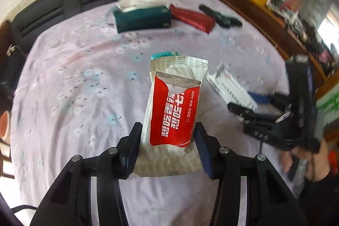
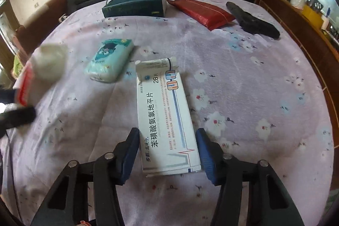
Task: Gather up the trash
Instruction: 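Grasp the red-white wipes pack with the left tool while the right tool grasps the white medicine box, then carry the wipes pack and medicine box over the red wastebasket with both tools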
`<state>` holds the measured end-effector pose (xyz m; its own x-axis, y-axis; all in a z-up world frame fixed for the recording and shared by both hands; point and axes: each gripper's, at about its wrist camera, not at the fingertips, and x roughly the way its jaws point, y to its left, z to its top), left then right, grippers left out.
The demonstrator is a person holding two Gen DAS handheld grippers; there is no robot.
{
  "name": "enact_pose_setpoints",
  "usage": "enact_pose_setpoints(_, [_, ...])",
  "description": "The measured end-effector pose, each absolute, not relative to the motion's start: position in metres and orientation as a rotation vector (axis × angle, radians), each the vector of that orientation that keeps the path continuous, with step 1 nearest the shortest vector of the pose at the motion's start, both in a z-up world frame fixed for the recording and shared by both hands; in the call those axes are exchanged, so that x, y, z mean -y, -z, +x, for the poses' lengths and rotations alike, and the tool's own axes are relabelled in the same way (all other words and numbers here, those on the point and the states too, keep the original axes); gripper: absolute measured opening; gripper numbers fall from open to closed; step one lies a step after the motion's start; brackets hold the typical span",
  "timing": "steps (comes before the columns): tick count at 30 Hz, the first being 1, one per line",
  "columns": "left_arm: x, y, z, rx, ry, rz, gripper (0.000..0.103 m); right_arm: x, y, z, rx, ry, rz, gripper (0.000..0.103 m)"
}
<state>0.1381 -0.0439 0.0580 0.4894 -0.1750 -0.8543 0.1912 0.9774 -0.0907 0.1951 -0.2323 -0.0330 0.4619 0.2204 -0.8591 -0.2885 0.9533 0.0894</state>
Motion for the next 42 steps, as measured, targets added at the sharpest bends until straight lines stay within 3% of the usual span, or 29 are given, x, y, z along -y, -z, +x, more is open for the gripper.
enact_pose_setpoints(5, [0.049,-0.075,0.100,-0.989,0.219,-0.067,0.048,0.253,0.023,0.171,-1.032,-0.311,0.103,0.056])
enact_pose_setpoints(20, [0.094,-0.147,-0.009,-0.739,0.290,-0.066,0.048,0.348,-0.102,-0.028,-0.654,-0.187,0.427,0.057])
enact_pose_setpoints(42, [0.162,-0.217,-0.159,-0.552,0.487,-0.018,0.048,0.408,-0.179,-0.241,-0.380,-0.029,0.449,0.057])
